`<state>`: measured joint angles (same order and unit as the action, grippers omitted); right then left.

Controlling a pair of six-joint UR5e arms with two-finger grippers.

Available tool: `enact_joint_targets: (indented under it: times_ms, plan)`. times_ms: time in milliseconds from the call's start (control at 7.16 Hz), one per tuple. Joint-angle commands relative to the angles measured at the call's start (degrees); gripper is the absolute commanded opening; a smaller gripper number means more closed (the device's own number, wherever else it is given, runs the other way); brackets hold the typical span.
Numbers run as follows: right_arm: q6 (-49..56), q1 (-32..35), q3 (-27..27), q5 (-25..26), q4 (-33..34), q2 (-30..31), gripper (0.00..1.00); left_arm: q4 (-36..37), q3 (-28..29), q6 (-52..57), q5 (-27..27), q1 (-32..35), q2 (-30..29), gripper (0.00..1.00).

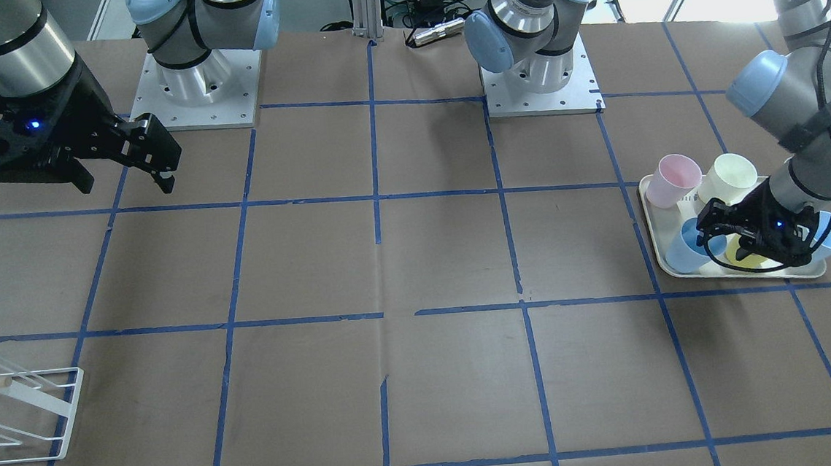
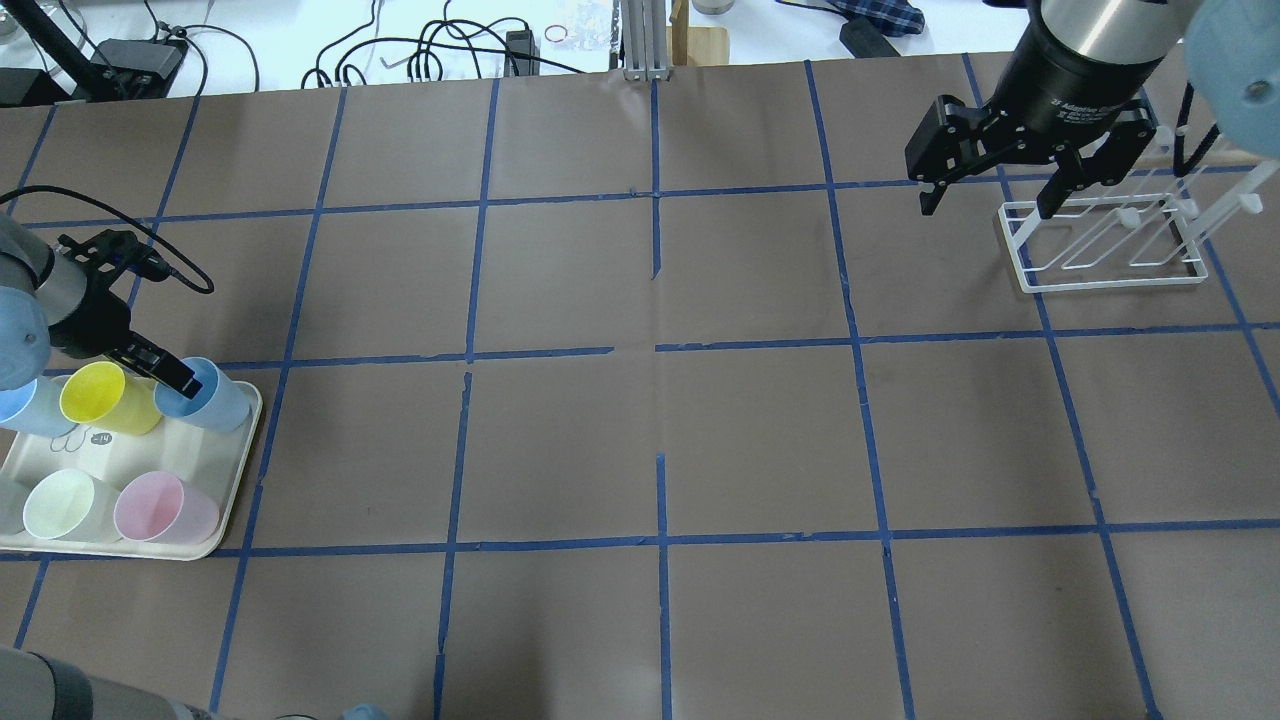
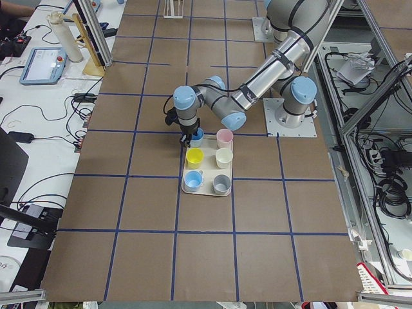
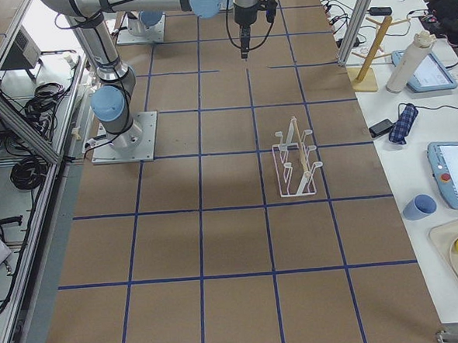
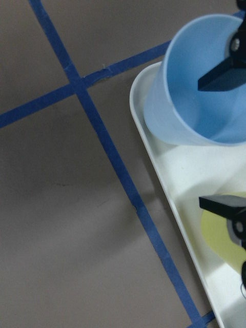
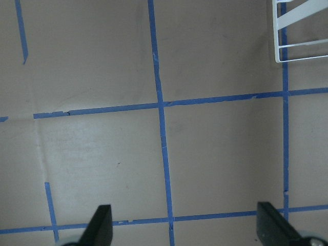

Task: Transfer IKEA cup to right arm and place on rack

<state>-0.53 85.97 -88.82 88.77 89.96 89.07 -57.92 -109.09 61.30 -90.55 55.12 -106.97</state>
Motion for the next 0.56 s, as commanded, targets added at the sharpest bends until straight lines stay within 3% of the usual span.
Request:
enact_joint_targets:
  times_ms: [0, 279, 419]
  plan:
    - [-0.09, 0.08, -0.04, 0.00, 0.13, -0.04, 1.00, -0.44, -0.16, 0.22, -0.06, -0.19, 0.01, 0.33]
    - [0.00, -0.01, 0.05, 0.00, -0.04, -0.04, 1.00, -0.88, 0.01, 0.22, -0.15, -0.72, 0.18, 0.00]
    - [0.00, -0.01, 0.05, 0.00, 0.04, -0.04, 1.00, -0.88, 0.01, 0.05, -0.15, -0.63, 0.45, 0.00]
